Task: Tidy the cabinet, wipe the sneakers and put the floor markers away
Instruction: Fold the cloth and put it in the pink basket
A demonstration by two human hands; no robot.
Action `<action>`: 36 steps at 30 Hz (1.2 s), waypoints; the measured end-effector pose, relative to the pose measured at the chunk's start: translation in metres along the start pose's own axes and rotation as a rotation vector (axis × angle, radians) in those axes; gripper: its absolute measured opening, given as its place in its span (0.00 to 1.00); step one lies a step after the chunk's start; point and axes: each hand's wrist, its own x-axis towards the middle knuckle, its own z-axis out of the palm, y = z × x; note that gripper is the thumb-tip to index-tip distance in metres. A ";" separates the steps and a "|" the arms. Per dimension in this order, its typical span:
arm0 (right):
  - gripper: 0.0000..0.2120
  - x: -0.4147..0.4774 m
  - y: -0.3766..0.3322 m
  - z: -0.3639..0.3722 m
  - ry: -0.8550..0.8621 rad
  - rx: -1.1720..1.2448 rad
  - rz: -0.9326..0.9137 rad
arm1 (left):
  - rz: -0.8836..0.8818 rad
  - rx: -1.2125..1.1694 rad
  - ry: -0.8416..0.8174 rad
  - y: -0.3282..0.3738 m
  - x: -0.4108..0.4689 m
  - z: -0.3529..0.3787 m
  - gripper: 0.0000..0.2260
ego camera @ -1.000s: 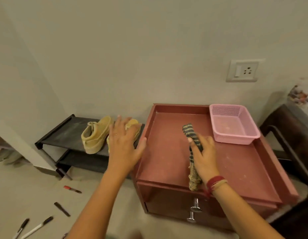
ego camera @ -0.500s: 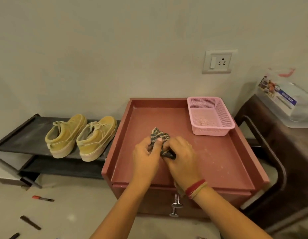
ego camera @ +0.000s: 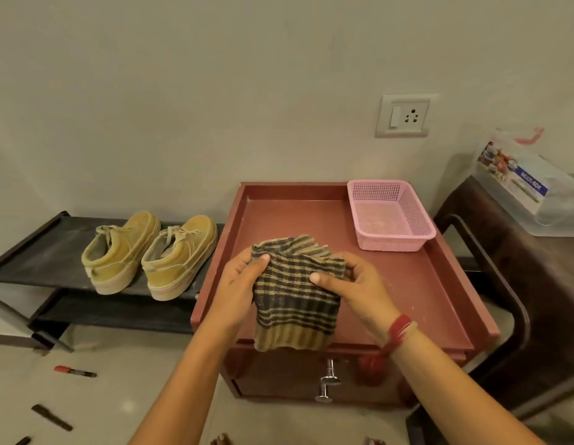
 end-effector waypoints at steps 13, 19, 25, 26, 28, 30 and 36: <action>0.08 -0.009 -0.008 0.019 0.249 -0.433 -0.466 | -0.178 0.184 -0.130 0.007 0.001 0.004 0.13; 0.10 -0.009 -0.010 0.015 0.106 -0.471 -0.401 | -0.248 0.166 -0.200 0.010 0.004 -0.001 0.09; 0.09 -0.009 -0.015 0.014 0.048 -0.441 -0.435 | 0.026 0.417 0.094 0.000 0.010 -0.006 0.12; 0.07 -0.009 -0.017 0.012 -0.061 -0.411 -0.426 | 0.075 0.490 0.142 0.000 0.012 -0.010 0.11; 0.07 -0.014 -0.023 0.013 -0.361 -0.308 -0.329 | 0.128 0.569 0.200 0.002 0.012 -0.012 0.07; 0.08 -0.017 -0.028 0.015 -0.512 -0.275 -0.292 | 0.151 0.587 0.162 0.006 0.011 -0.010 0.06; 0.12 0.000 -0.022 0.009 -0.040 -0.258 -0.282 | 0.104 0.418 -0.301 0.010 0.006 0.005 0.05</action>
